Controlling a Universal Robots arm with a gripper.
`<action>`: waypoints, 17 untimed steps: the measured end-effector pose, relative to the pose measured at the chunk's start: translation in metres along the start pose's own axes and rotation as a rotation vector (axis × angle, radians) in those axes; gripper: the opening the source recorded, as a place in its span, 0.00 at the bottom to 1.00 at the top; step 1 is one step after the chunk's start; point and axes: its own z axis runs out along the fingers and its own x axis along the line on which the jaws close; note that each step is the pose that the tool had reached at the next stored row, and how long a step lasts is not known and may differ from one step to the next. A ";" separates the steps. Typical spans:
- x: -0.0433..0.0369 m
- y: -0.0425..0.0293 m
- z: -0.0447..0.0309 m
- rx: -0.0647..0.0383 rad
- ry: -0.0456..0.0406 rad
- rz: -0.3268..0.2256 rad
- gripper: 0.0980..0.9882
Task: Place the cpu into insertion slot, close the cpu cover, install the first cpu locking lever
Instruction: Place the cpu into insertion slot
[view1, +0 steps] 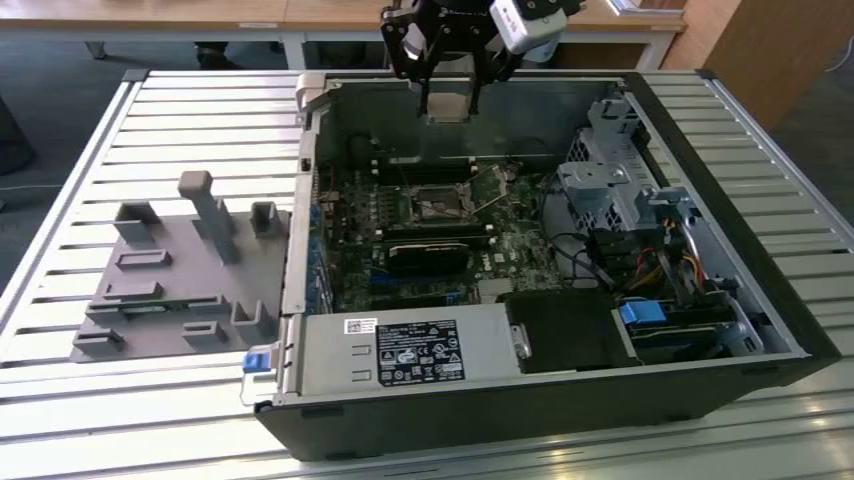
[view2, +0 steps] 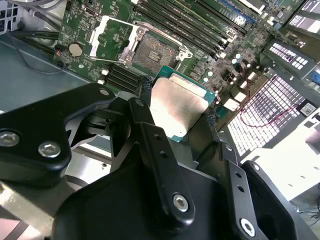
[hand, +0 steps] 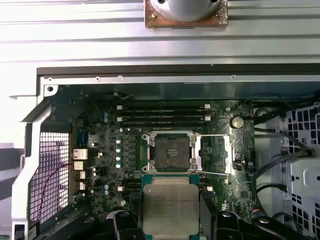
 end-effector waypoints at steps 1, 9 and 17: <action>0.0000 0.0000 0.0000 0.000 -0.0001 0.001 0.49; 0.0000 0.0000 0.0000 0.000 -0.0011 0.013 0.49; 0.0000 0.0000 0.0001 -0.001 -0.0032 0.036 0.49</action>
